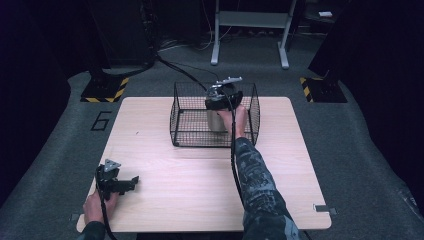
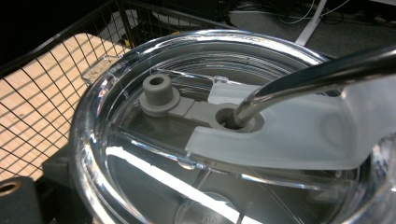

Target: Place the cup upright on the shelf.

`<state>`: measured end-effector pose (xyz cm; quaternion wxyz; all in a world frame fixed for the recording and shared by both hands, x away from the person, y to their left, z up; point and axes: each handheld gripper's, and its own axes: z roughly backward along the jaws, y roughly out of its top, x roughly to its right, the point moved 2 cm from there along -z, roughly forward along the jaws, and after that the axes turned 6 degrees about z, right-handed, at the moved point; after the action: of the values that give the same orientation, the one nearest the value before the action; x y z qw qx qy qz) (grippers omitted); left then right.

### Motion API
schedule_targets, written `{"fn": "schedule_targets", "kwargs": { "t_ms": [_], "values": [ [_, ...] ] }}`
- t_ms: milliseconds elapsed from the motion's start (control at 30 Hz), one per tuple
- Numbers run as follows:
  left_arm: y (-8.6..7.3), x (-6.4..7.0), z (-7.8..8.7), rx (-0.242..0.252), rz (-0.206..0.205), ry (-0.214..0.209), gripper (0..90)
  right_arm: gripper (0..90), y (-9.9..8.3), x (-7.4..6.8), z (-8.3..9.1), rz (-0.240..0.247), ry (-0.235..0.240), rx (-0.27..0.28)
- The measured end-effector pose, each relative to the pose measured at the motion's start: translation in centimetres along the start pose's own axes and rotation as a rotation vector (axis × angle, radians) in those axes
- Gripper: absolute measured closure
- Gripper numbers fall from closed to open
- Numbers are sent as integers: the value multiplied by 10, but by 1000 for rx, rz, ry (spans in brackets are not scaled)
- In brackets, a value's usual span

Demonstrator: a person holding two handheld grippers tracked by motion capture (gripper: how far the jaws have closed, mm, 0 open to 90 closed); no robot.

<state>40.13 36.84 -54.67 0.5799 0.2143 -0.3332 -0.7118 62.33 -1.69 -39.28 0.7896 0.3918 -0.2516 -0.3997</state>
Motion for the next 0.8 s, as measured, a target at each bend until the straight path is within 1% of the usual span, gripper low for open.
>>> {"fn": "schedule_targets", "kwargs": {
  "t_ms": [100,233,267,333,400,433,467,500,533,667,800],
  "values": [
    [0,0,0,0,1,0,1,38,-1,-1,-4,0,1,-8],
    [0,0,0,0,1,0,1,38,-3,-2,-10,14,-4,-19],
    [0,0,0,0,0,0,1,38,-4,-2,-13,-2,-7,-25],
    [0,0,0,0,0,0,1,38,-5,-2,-14,-9,-9,-30],
    [0,0,0,-2,-2,0,1,38,-6,0,-16,9,-11,-27],
    [0,0,0,-2,-2,0,1,38,-6,0,-16,9,-11,-27],
    [0,0,0,-1,0,0,1,38,-6,-1,-16,-21,-12,-29],
    [0,0,0,-1,0,0,1,38,-6,-1,-16,-21,-12,-29],
    [0,0,0,0,0,0,1,38,-6,0,-18,-10,-14,-23],
    [0,0,0,0,0,0,1,38,-7,-1,-20,-17,-12,-27],
    [0,0,0,1,0,1,1,38,-9,-3,-27,-10,-9,-35]
  ]
}}
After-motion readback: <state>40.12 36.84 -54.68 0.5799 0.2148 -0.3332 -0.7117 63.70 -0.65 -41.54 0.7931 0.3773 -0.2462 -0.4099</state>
